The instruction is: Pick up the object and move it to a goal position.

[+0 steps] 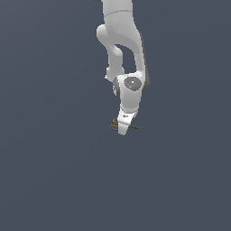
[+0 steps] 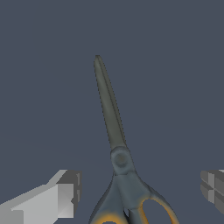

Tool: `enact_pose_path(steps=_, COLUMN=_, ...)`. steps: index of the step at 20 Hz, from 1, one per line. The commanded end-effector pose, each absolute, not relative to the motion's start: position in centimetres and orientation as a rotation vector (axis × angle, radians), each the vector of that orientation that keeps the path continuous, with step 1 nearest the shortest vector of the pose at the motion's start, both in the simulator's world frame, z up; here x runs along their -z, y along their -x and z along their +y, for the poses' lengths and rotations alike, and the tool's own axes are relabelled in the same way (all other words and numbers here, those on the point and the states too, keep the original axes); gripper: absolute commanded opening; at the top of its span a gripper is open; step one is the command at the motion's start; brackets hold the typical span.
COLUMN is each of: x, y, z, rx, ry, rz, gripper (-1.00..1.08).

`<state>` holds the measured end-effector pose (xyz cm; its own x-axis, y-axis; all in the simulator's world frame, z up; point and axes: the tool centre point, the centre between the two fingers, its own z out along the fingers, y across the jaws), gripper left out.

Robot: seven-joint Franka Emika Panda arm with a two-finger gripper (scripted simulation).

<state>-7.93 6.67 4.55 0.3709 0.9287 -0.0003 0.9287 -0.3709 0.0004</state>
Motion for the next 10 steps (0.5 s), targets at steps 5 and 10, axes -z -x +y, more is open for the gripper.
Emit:
enact_pose_path(steps=5, x=-1.7, y=8.0, z=6.7, rx=0.001, ry=-2.598, rz=1.767, gripper=1.00)
enact_pose_path(steps=10, x=-0.8, y=8.0, z=6.7, rx=0.001, ry=-2.597, rz=1.767, gripper=1.00)
